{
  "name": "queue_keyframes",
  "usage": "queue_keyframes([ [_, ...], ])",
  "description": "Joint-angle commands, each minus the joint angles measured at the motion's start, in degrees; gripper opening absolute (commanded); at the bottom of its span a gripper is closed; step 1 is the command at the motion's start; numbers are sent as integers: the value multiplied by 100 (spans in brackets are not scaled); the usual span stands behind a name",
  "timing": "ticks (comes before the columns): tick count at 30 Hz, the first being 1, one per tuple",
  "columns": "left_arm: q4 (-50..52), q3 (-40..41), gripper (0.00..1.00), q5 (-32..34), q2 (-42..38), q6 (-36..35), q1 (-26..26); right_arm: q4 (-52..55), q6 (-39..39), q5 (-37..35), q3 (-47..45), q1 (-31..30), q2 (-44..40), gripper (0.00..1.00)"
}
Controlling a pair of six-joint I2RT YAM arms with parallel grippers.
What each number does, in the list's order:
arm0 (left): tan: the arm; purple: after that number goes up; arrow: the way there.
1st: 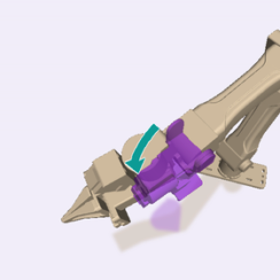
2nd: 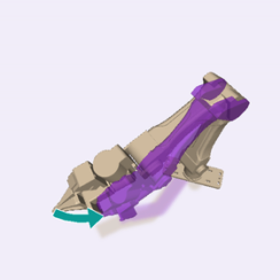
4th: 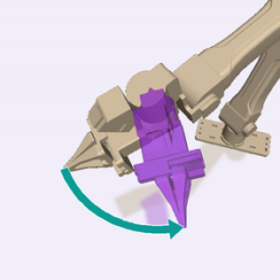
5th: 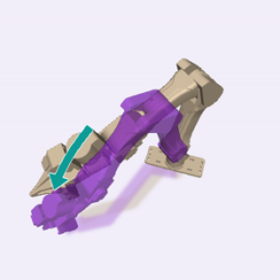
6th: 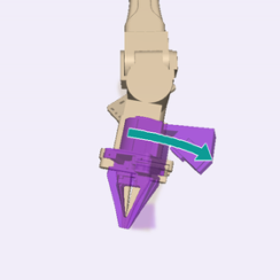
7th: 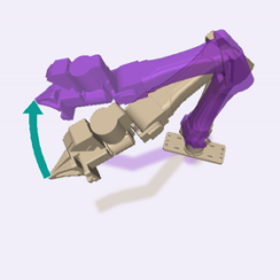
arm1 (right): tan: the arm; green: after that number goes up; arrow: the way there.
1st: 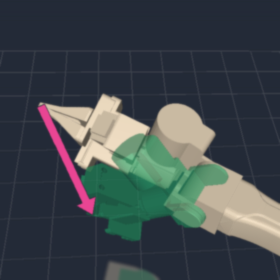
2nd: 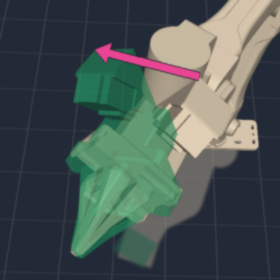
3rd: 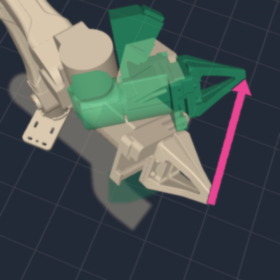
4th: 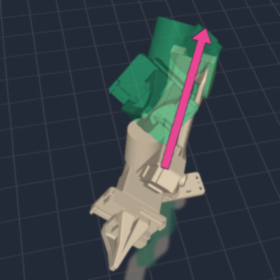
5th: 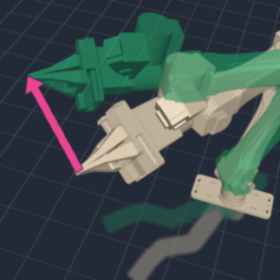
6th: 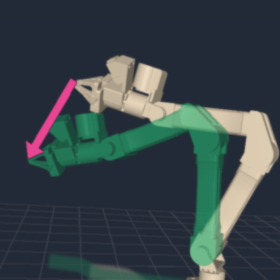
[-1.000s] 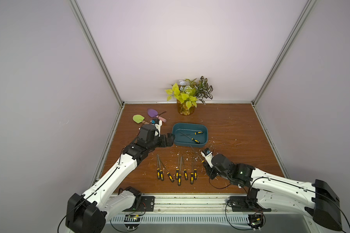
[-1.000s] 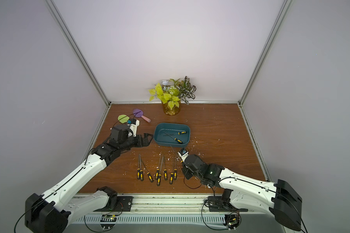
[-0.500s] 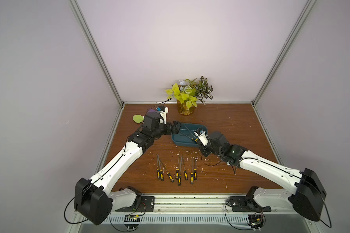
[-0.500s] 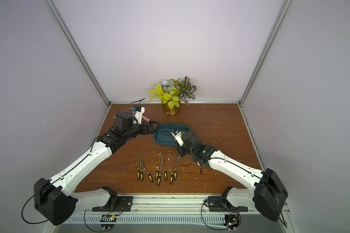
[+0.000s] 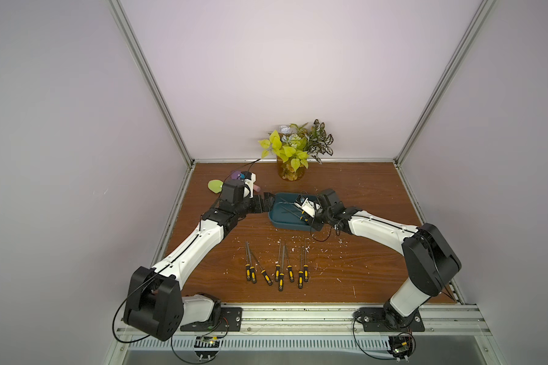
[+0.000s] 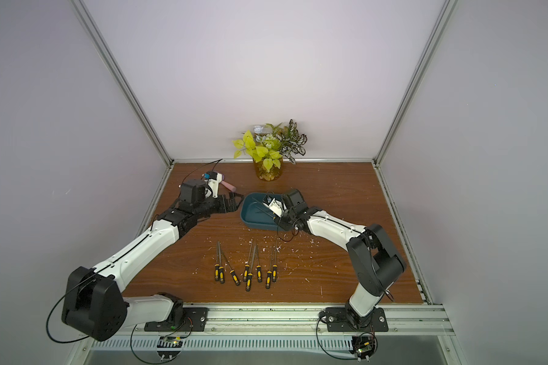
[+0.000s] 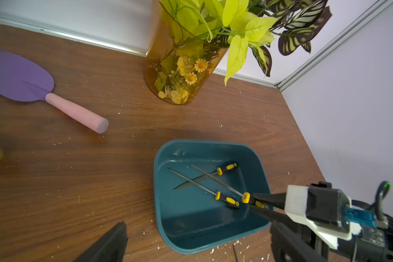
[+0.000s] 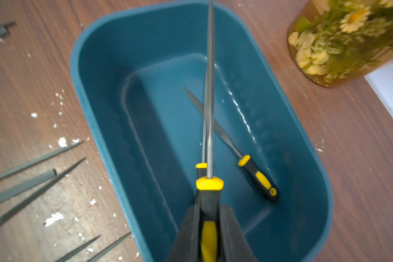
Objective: Put the file tool into the storage box
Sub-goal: Place the file tool in the storage box.
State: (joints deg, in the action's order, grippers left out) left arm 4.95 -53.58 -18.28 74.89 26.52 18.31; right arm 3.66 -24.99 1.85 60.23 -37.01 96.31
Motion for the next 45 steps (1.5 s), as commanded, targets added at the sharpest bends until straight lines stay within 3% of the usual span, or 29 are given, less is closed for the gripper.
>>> queue_keyframes([
  [1, -113, -8, 100, -145, -58, -115, -20, -83, -562, 130, 133, 19, -29, 0],
  [8, -140, 58, 100, -157, -65, -90, -20, -166, -744, -88, 3, 44, 137, 6],
  [16, -125, 58, 100, -187, -19, -86, -20, -132, -704, -248, 198, 65, 418, 34],
  [26, -92, 58, 100, -183, -10, -104, -19, -296, -291, -579, 410, 89, 99, 41],
  [30, -14, 33, 100, -78, -10, -179, -16, -358, 527, -719, 447, 86, -412, 44],
  [34, -56, 96, 100, 30, -61, -103, -20, -402, 2135, -852, 274, 88, -1071, 46],
  [38, -421, 335, 100, -270, -10, 419, 147, -752, 3865, -297, -497, 20, -1885, 47],
  [42, -118, 502, 100, 476, -203, 356, 696, -1124, 4761, 100, -1510, -62, -2700, 48],
  [45, -88, 829, 100, 458, -529, 518, 715, -843, 5150, -88, -2045, -264, -3252, 48],
])
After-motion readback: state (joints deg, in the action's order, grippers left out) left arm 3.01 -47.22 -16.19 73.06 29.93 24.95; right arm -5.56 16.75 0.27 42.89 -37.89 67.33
